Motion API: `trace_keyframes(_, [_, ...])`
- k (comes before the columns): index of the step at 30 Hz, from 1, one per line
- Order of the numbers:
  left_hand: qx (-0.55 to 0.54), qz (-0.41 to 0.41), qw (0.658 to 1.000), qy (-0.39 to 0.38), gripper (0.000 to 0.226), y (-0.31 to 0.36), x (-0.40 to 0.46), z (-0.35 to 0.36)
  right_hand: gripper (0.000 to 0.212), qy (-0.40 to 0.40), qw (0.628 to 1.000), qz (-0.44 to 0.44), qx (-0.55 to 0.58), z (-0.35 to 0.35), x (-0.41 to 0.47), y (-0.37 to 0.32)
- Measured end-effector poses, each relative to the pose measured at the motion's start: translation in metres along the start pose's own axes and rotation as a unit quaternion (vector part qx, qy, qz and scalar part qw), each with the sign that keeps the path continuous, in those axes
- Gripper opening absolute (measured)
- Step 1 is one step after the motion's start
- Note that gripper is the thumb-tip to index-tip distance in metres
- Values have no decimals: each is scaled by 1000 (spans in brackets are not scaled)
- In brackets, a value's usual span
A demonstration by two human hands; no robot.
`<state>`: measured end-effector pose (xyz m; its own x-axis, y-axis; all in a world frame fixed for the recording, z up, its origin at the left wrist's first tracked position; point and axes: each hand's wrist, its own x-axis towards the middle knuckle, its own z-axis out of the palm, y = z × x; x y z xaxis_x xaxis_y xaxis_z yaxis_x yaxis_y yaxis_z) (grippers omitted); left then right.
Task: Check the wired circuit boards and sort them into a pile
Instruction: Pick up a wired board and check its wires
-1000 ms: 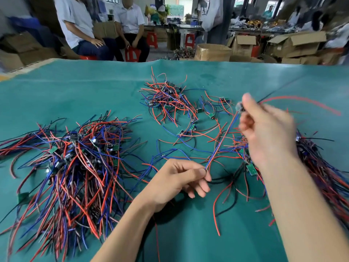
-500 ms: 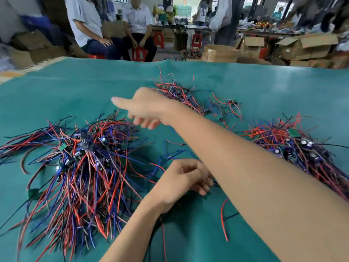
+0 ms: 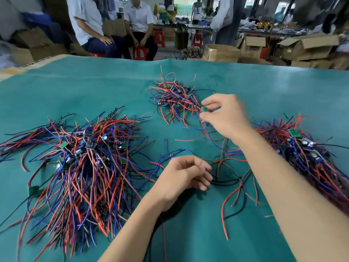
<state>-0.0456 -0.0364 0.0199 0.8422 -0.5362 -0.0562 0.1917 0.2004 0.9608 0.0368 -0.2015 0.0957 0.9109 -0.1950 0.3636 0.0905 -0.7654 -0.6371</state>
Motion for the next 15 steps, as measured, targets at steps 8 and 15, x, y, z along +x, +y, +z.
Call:
trace_keyframes(8, [-26,-12,999,24,15,-1,1,-1,27,77,802,137,576,-67,-62,3])
trace_keyframes(15, [-62,1,998,17,30,-1,1,0,23,-82,712,218,662,-34,-109,17])
